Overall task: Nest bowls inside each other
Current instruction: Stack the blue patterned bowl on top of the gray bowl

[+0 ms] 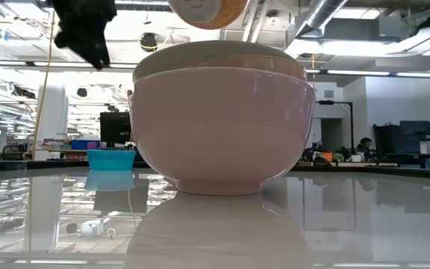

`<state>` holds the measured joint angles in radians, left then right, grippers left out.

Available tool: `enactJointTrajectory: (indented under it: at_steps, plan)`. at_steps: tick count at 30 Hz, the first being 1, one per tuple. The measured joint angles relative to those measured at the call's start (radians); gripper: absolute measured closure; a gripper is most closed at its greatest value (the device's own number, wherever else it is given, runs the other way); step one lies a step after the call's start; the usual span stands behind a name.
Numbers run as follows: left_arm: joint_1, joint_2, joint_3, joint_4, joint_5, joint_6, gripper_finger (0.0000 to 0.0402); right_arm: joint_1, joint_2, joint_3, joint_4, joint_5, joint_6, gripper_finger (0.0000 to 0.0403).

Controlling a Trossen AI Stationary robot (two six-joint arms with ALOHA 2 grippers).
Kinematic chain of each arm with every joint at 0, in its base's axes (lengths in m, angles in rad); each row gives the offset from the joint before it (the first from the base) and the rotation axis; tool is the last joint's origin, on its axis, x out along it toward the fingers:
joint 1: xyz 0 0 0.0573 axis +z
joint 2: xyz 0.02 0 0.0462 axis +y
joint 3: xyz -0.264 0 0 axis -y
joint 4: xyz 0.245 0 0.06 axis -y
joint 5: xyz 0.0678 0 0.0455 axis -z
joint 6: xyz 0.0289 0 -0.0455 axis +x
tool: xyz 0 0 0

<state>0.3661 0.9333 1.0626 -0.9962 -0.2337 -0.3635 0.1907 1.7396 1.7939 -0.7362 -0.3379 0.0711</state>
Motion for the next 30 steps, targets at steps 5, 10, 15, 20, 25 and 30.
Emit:
enactJointTrajectory:
  at_steps: [5, 10, 15, 20, 25, 30]
  plan:
    - [0.120, 0.000, -0.073, 0.089, 0.122, 0.053, 0.0219, 0.106, 0.079, 0.000, -0.008, 0.167, 0.065, 0.0403]
    - [0.209, 0.000, -0.089, 0.136, 0.213, 0.090, 0.0219, 0.166, 0.209, 0.000, -0.016, 0.238, 0.141, 0.0403]
    - [0.271, 0.000, -0.089, 0.141, 0.260, 0.117, 0.0219, 0.186, 0.293, 0.000, -0.022, 0.324, 0.207, 0.0403]
    - [0.309, 0.019, -0.089, 0.134, 0.288, 0.135, 0.0219, 0.180, 0.359, 0.003, -0.032, 0.347, 0.303, 0.0401]
    - [0.343, 0.068, -0.089, 0.127, 0.337, 0.177, 0.0219, 0.183, 0.375, 0.002, -0.024, 0.378, 0.343, 0.0353]
    - [0.349, 0.167, -0.089, 0.119, 0.368, 0.238, 0.0219, 0.182, 0.321, -0.001, 0.027, 0.419, 0.369, 0.0259]
